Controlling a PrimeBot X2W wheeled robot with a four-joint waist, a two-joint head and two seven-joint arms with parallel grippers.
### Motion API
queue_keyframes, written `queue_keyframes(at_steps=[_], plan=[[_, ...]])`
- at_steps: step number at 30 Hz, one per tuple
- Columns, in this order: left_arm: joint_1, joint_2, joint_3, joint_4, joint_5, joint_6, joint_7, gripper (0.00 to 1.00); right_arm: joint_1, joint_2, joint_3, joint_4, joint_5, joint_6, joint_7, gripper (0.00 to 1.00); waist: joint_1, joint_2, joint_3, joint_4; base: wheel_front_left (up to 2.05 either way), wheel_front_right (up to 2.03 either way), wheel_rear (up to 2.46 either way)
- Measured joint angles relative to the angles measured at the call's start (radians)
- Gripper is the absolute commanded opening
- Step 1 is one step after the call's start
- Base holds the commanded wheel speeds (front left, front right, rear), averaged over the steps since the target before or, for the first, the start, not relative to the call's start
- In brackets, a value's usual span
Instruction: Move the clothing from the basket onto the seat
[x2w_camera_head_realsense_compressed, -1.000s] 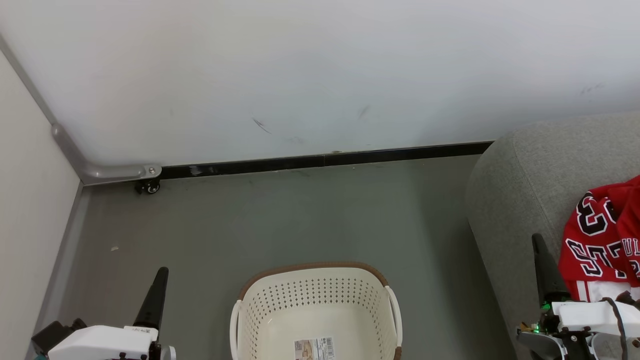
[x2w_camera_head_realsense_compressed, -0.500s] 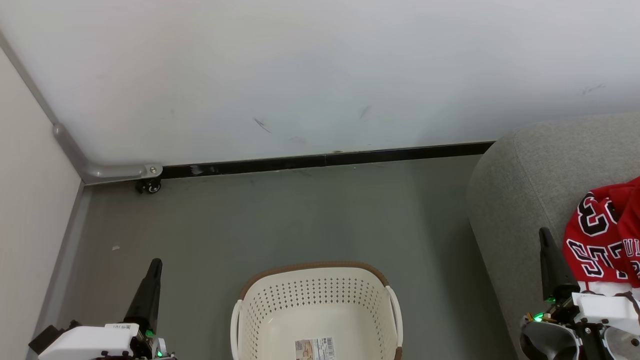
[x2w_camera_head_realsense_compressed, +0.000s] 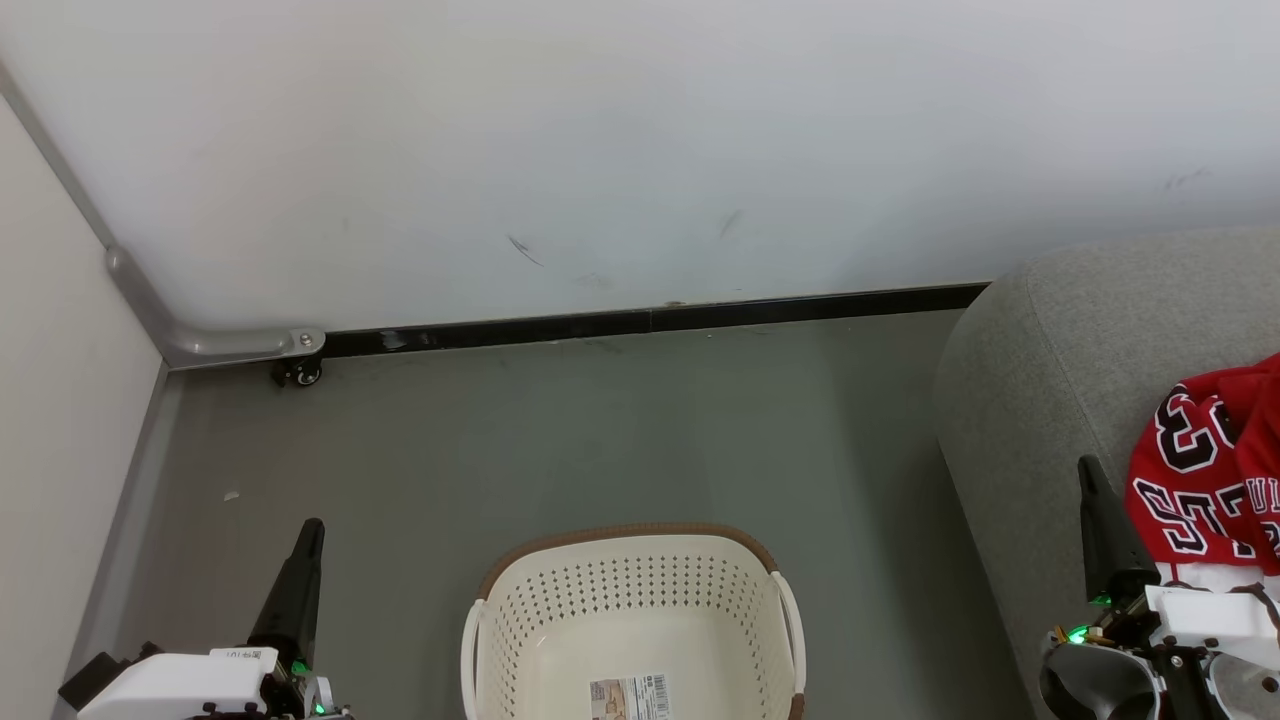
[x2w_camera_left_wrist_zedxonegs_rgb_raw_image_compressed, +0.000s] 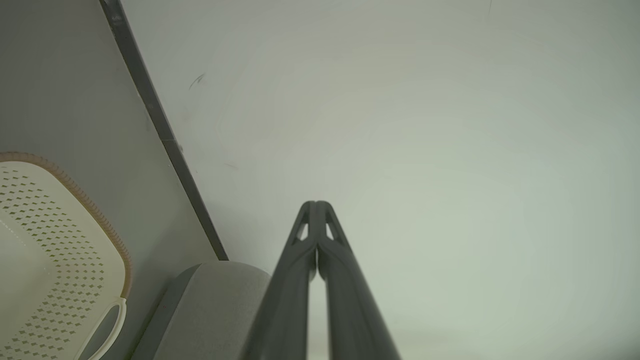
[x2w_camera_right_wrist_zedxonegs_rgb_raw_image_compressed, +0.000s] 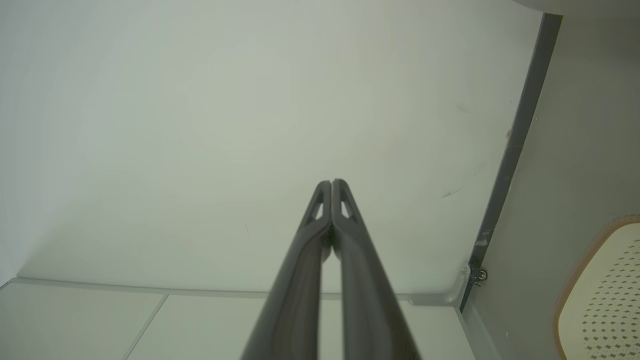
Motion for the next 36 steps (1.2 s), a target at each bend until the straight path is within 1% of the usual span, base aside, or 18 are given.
queue_keyframes(at_steps=[36], plan=[[-0.003, -0.001, 0.002, 0.016, 0.0, -0.009, 0.002, 0.0, -0.001, 0.0, -0.005, 0.003, 0.0, 0.0, 0.0, 0.0, -0.0002, 0.0, 0.0, 0.0, 0.0, 0.0, 0.0]])
